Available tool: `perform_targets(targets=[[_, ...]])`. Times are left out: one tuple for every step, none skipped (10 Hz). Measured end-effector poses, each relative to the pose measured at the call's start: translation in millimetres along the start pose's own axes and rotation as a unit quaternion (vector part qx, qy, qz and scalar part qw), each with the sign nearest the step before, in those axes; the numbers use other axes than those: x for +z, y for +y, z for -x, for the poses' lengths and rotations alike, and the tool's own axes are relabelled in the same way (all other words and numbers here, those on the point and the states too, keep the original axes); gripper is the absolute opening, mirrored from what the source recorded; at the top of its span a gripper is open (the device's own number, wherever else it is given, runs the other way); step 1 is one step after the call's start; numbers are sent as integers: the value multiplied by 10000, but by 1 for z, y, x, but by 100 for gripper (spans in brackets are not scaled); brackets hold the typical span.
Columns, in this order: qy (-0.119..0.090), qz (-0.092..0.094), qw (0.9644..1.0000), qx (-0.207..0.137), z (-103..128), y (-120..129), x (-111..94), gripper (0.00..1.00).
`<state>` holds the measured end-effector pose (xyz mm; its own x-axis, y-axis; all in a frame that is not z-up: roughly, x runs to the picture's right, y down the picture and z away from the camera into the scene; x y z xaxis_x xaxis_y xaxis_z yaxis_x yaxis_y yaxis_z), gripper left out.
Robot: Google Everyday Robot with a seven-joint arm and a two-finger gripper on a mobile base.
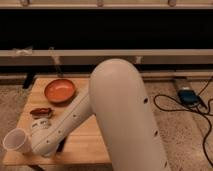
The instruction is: Push the eraser across the table
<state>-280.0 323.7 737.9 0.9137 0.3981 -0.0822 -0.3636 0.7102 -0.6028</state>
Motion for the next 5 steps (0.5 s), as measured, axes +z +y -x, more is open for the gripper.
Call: perform_targets(targets=[[-25,-27,10000,-4,1,-5,-1,0],[-47,-57,10000,-13,3,-11,-2,0],[-82,-87,9999,-26,6,-19,-4,0],[-102,-114,9999,-25,7,-26,-5,0],[-113,-126,9999,-20,9,-32,-6,0]])
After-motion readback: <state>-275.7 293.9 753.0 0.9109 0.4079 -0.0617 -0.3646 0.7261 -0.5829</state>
